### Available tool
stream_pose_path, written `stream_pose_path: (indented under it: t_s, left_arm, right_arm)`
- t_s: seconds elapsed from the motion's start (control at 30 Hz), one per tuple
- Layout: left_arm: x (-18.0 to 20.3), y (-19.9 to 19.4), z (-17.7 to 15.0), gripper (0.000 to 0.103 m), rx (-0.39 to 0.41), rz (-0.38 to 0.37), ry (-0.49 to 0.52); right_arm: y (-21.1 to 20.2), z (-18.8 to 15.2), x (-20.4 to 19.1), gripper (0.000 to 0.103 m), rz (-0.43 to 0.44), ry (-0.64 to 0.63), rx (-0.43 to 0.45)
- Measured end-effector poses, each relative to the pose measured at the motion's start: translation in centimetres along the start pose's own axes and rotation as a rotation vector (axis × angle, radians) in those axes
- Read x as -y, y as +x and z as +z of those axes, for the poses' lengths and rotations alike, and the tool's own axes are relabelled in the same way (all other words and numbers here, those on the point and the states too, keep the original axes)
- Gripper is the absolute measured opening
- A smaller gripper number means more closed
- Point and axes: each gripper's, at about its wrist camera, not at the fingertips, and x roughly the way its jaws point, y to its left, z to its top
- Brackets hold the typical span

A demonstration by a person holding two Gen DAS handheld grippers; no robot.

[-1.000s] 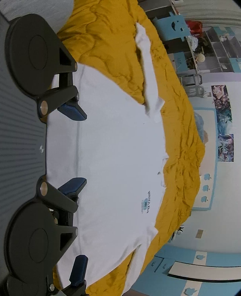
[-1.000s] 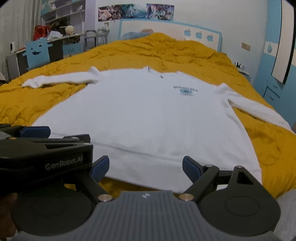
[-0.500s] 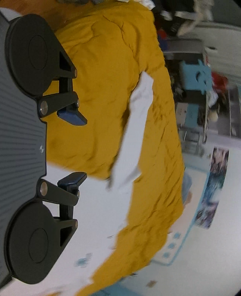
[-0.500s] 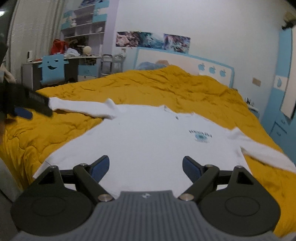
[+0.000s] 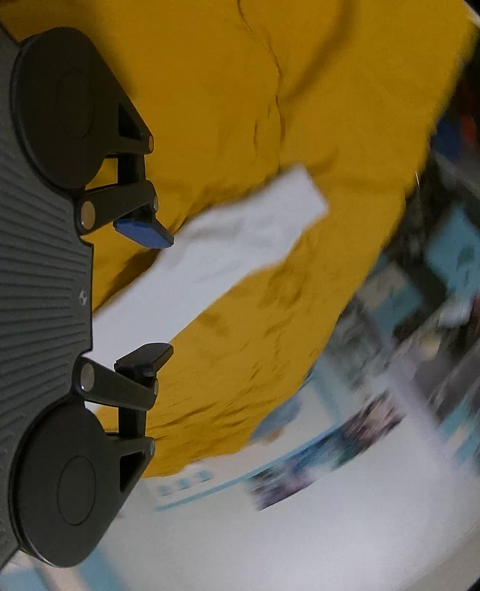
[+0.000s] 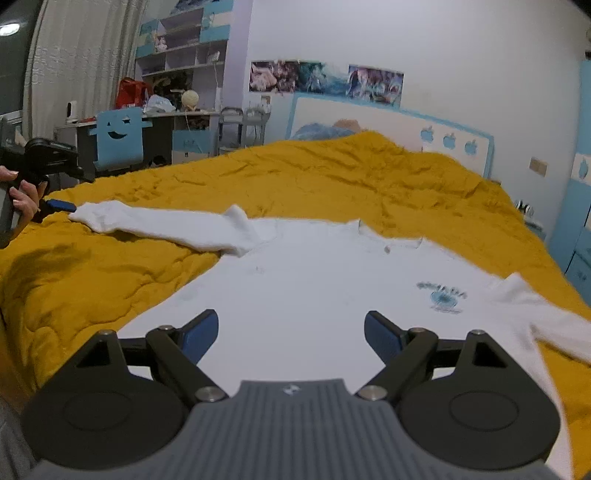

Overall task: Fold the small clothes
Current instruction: 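Move the left tool to the sleeve cuff and close on it, then lift the sleeve with the left tool and fold it across the body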

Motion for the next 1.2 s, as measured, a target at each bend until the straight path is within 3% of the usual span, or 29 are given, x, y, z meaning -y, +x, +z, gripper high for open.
stream_pose_path:
  t_s: [0.07,0.2,0.27,0.4,0.73,0.77,0.83,0.87,1.0,1.2]
  left_arm:
    - [-2.3,1.2,0.9,0.067,0.025,0.004,-0.085]
    - [-5.8,3.7,2.3,0.067,-0.01,-0.028,-0.234]
    - [-6.2,4.6,3.0,0.067,0.016,-0.067,-0.208]
    - [-6.7,7.1,4.3,0.067,0.016,-0.079,-0.207]
    - [-6.8,9.0,3.6,0.055,0.006,-0.001,-0.208]
    - [-7.0,8.9,3.7,0.052,0.008,-0.001,-0.216]
    - [-7.3,8.7,3.7,0.02,0.001,0.036,-0.228]
    - [-7.5,8.7,3.7,0.013,-0.006,0.047,-0.232]
    - [-7.1,8.0,3.6,0.009,0.032,0.007,-0.18]
    - [-1.1,5.7,3.0,0.008,0.136,0.01,0.06]
  right_arm:
    - [1.6,-0.4,0.2,0.082,0.023,0.019,-0.044]
    - [4.6,-1.2,0.3,0.082,0.043,0.033,-0.086]
    - [6.0,-1.4,0.3,0.082,0.04,0.049,-0.101]
    - [8.4,-1.7,0.4,0.082,0.067,0.087,-0.14]
    - [10.7,-2.8,1.7,0.082,0.154,0.189,-0.169]
    - [10.6,-2.8,1.7,0.082,0.157,0.191,-0.165]
    - [10.6,-3.0,1.7,0.082,0.155,0.196,-0.164]
    - [10.6,-3.0,1.7,0.082,0.154,0.195,-0.165]
    - [10.3,-3.1,1.3,0.082,0.136,0.172,-0.158]
    - [9.7,-2.8,1.0,0.082,0.123,0.143,-0.14]
